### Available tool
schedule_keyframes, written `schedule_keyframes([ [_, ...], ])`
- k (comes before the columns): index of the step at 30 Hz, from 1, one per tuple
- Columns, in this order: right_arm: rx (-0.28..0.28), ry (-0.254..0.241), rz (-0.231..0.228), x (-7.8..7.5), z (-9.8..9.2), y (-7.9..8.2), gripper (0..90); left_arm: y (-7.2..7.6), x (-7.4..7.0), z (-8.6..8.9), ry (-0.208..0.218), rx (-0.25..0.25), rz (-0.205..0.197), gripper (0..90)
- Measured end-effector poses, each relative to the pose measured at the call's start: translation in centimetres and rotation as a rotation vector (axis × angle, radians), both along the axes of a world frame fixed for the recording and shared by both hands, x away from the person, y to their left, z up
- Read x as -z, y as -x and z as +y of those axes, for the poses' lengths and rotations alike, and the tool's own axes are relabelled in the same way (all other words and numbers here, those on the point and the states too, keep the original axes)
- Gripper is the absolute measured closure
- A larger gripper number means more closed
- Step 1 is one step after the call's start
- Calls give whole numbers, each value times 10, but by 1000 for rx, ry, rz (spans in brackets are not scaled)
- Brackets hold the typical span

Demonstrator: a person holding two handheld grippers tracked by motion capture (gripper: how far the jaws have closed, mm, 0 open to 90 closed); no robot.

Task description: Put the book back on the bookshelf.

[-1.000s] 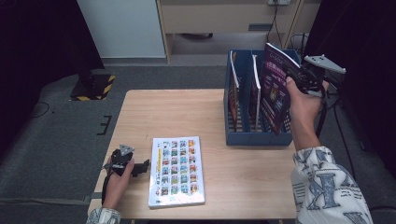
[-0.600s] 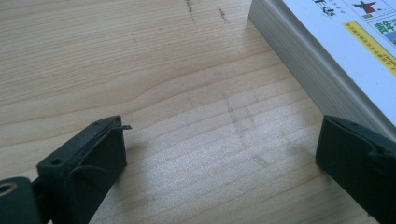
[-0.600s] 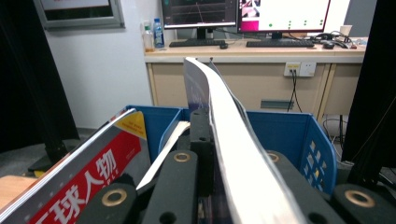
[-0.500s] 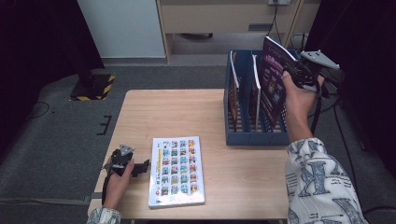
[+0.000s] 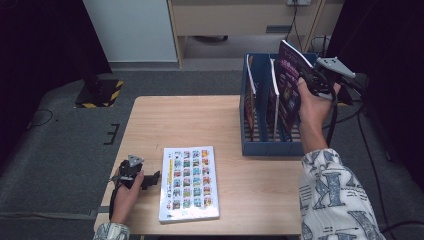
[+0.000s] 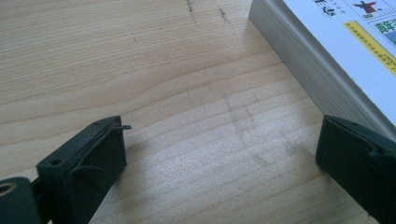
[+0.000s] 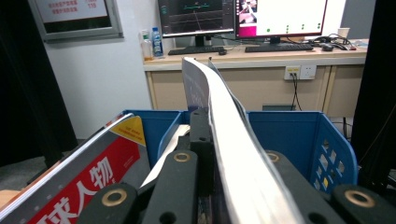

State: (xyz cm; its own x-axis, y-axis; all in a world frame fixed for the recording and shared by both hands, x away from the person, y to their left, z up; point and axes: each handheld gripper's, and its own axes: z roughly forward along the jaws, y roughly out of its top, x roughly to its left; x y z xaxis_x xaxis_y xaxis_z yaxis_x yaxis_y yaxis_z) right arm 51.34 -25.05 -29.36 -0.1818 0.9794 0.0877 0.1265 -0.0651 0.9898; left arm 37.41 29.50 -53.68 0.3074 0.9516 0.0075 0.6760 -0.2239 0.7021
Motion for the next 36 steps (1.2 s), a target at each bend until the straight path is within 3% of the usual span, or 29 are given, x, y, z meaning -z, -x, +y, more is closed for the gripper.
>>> schedule_keyframes([
  [9,10,-2,-2,12,1,-5,839,0,0,0,-3,4,3,6],
  [22,24,39,4,34,9,-13,839,-1,0,0,-3,8,3,3],
  [36,41,14,19,60,9,-18,838,-1,0,0,-3,10,4,2],
])
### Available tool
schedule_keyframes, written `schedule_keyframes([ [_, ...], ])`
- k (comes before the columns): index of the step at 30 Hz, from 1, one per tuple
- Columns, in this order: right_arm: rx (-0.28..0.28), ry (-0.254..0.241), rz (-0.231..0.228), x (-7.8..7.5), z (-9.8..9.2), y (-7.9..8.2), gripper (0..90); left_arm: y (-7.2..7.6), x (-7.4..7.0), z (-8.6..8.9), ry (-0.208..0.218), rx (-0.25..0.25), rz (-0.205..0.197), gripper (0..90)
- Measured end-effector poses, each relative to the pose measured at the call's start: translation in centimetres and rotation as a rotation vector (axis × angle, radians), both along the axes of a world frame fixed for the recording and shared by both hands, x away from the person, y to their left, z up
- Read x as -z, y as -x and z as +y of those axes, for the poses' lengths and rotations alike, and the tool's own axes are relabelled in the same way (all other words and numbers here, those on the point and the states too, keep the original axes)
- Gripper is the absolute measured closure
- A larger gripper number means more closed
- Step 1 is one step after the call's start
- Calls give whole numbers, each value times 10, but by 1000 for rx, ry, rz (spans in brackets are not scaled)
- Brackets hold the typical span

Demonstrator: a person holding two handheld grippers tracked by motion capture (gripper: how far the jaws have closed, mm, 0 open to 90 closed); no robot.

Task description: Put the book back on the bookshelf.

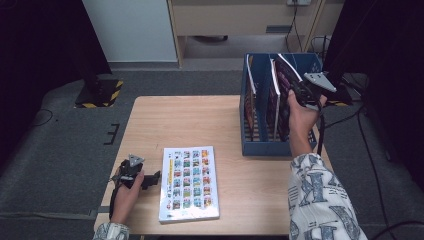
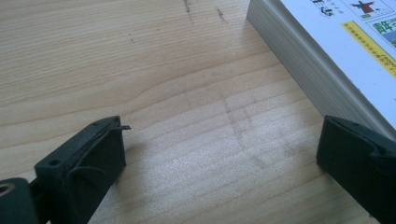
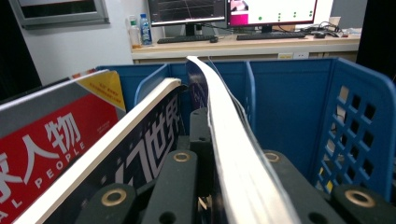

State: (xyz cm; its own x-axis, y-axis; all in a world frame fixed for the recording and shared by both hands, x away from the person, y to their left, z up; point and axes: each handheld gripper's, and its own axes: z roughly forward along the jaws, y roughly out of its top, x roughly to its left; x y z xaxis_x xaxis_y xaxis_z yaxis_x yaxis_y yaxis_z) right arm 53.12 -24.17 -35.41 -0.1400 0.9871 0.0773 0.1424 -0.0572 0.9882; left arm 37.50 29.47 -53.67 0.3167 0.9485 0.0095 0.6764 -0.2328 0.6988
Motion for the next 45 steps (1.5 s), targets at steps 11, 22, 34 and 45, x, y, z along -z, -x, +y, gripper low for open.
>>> schedule_keyframes([
  [11,-18,-3,21,12,2,0,838,0,0,0,0,2,0,2],
  [22,-43,-7,14,20,4,6,834,0,0,0,-1,3,0,2],
  [34,-74,9,16,21,4,13,807,0,0,0,-1,3,0,2],
  [45,-78,36,31,17,4,12,833,0,0,0,0,3,0,2],
])
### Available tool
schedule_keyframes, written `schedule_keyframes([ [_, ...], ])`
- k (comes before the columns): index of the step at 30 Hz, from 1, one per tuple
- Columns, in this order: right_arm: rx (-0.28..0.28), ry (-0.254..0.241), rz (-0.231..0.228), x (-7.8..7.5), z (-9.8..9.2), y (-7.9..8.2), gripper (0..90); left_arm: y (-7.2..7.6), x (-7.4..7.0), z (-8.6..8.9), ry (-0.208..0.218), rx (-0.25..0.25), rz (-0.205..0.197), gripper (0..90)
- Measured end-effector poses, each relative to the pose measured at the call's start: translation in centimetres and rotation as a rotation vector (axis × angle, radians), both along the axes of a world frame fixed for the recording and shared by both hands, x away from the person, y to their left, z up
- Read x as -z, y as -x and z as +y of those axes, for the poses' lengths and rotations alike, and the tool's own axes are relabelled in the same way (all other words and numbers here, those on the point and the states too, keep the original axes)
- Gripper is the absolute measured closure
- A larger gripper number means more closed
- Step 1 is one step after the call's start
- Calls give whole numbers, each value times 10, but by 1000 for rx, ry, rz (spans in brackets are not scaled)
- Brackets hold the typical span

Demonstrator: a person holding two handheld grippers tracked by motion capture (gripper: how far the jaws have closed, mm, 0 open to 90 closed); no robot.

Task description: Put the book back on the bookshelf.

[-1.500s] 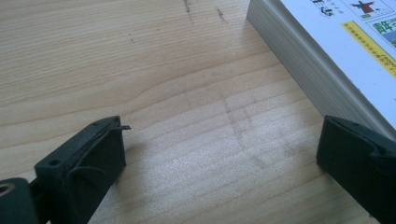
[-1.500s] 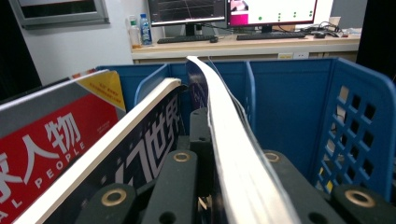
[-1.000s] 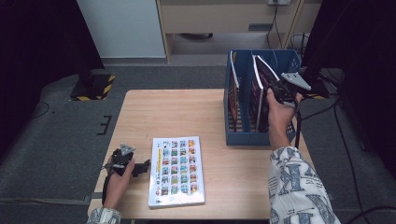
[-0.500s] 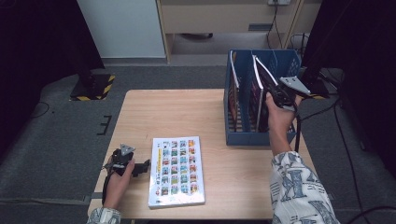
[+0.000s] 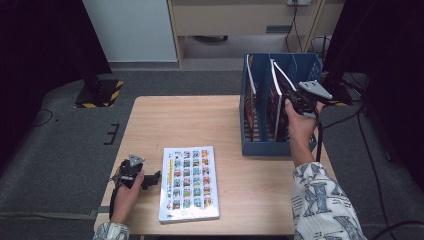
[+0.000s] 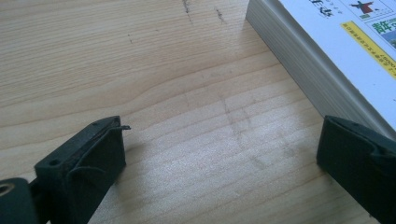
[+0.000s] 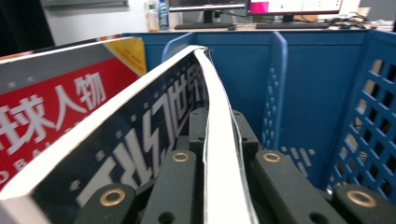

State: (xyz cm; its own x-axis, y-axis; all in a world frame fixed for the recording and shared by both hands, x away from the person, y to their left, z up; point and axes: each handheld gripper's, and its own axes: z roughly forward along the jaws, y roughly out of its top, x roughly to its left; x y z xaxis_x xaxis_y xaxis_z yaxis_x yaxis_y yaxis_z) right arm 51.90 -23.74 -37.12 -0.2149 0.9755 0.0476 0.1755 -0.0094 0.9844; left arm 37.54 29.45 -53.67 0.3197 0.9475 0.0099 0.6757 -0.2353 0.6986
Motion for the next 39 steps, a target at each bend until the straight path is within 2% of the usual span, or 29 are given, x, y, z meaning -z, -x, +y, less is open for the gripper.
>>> schedule_keyframes([
  [4,43,-20,-10,0,-2,-2,836,0,0,0,0,0,0,2],
  [9,75,-19,-22,-4,-2,-9,837,0,0,0,-1,3,1,2],
  [14,108,-6,-39,-7,-3,-16,837,0,0,0,-1,5,1,2],
  [18,126,14,-35,-5,-1,-20,837,-1,0,0,-1,6,1,2],
  [25,133,40,-31,4,2,-21,836,-1,0,0,-1,7,1,3],
  [39,65,43,-38,7,14,-16,784,-1,0,0,-1,7,1,3],
])
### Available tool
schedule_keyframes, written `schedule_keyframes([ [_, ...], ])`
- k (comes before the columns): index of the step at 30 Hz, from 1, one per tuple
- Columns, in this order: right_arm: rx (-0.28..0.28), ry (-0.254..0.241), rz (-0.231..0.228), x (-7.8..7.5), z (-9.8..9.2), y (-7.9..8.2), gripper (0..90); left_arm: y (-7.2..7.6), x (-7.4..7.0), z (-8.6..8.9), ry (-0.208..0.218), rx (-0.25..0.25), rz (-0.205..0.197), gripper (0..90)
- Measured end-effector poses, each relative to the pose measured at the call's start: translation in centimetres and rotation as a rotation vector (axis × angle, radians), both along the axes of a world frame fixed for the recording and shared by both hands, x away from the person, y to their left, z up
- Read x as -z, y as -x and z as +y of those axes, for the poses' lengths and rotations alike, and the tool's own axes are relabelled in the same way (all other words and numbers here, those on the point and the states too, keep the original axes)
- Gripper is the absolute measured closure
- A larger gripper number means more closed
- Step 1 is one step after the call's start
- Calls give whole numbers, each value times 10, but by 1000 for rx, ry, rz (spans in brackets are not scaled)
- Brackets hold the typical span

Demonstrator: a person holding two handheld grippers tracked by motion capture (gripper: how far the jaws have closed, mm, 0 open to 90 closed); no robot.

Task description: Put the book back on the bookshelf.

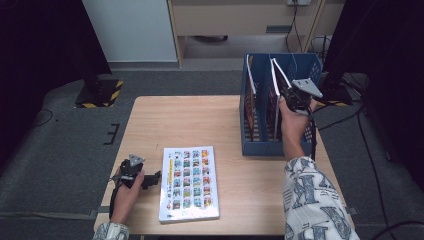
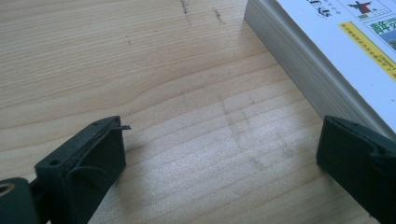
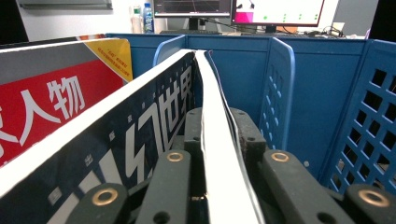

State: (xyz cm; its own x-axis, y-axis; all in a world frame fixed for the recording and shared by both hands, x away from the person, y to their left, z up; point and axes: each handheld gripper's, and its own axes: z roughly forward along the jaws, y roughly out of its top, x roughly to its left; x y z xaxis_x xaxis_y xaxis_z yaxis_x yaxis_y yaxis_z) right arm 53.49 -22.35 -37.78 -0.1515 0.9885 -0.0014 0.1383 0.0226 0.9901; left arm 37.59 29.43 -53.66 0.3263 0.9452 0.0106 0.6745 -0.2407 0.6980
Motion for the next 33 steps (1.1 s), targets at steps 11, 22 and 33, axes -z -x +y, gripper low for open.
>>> schedule_keyframes([
  [11,-14,0,18,1,-1,6,671,0,0,0,0,-1,0,3],
  [22,-18,-26,40,6,-7,12,585,0,0,0,1,-2,0,3],
  [33,-31,-27,52,6,-9,16,530,0,0,0,1,-4,0,3],
])
